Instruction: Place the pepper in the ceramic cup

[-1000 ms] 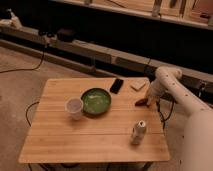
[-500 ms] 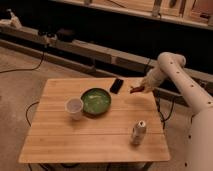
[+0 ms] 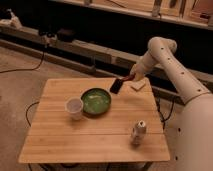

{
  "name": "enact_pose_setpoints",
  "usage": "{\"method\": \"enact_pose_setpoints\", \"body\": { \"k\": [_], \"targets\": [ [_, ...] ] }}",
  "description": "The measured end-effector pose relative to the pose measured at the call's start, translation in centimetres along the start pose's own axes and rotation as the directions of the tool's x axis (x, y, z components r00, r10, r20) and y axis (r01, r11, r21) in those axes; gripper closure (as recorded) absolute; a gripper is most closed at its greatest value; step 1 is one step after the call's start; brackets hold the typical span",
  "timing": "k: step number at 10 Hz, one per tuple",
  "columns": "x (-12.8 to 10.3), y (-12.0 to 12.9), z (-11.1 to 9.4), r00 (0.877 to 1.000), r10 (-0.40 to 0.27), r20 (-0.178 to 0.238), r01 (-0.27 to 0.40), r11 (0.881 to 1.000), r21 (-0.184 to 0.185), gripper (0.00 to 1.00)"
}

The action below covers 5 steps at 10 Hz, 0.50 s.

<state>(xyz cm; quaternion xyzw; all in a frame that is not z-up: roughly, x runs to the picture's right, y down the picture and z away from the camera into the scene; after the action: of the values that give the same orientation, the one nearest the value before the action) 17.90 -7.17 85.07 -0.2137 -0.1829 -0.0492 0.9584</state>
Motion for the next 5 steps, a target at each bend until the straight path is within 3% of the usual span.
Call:
{"method": "enact_pose_setpoints", "body": {
  "k": [2, 4, 5],
  "targets": [
    [-4.1, -1.7, 0.5, 0.999, -0.042, 0.032, 0.042, 0.999, -0.012, 0.86],
    [-6.1, -2.0, 0.6, 0.996, -0.065, 0.053, 0.067, 0.998, -0.021, 0.86],
    [-5.9, -1.9, 0.6, 0.997, -0.065, 0.049, 0.066, 0.998, -0.021, 0.86]
  ]
}}
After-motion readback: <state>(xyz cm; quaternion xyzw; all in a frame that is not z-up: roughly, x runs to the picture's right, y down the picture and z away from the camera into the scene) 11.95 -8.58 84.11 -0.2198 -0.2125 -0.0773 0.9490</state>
